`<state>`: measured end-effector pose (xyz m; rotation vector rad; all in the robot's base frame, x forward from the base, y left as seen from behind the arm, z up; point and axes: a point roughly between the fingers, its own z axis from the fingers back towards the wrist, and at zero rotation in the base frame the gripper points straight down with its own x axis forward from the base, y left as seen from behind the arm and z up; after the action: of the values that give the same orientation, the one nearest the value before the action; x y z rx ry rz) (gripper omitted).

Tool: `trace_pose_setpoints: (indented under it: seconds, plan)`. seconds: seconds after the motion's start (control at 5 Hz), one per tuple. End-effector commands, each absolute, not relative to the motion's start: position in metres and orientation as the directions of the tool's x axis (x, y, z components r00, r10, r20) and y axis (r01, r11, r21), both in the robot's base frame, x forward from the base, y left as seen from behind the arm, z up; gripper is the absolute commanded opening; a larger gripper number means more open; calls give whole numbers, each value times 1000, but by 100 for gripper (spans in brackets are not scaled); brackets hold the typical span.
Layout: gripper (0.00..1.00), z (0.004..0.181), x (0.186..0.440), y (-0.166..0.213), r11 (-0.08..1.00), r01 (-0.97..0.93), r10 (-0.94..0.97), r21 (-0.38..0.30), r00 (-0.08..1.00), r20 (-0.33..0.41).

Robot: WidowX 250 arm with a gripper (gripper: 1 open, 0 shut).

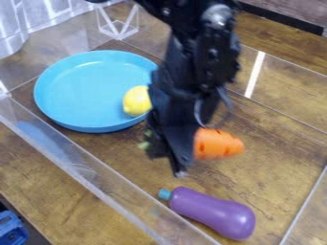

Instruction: Move the carrot to the right side

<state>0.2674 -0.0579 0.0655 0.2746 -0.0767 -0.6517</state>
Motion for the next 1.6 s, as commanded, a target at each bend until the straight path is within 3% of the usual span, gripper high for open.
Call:
trace_pose_setpoints:
  seconds: [0.0,0.6,1.0,1.4]
  plan:
    - [0,82,294,-62,779,547,-585,305,810,40]
    - [0,98,308,-35,792,529,-553,305,833,-9]
    - [0,93,295,-28,794,541,-558,276,830,-20]
    - [0,75,282,-18,816,516,-526,261,850,-33]
